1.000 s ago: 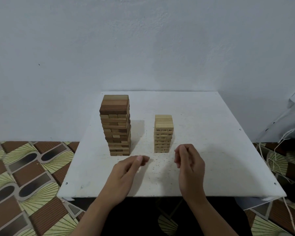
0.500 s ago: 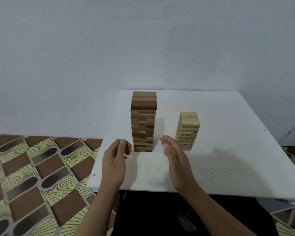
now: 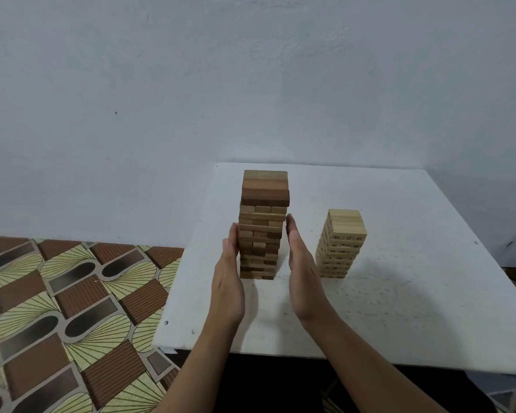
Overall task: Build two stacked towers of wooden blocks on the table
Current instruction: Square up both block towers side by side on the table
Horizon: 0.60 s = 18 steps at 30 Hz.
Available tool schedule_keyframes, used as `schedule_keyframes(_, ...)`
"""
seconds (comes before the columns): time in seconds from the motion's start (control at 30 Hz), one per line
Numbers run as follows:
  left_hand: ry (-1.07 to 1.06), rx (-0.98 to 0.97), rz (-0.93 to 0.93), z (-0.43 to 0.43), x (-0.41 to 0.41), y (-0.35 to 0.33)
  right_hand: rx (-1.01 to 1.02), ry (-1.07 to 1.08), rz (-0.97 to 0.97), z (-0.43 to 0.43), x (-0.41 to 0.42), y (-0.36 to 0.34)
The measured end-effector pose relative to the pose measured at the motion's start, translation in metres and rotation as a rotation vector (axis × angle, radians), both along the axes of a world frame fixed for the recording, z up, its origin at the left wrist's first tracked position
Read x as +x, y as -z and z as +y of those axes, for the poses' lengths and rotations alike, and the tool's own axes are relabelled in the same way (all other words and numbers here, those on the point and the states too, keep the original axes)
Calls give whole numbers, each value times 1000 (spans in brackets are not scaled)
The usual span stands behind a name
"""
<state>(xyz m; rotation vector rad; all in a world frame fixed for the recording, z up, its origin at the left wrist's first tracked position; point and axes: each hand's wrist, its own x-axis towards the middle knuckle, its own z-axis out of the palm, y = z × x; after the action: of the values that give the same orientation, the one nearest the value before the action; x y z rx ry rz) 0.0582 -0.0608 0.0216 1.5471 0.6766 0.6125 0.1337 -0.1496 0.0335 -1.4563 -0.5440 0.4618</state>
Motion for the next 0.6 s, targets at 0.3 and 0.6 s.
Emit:
schedule_keyframes(0.3,36,0,-69,4,-1,7,59,-65,-51,7,-6,0)
schedule_keyframes(0.6,70,-19,-131,2,0,9,27,-39,-42,11,-7,4)
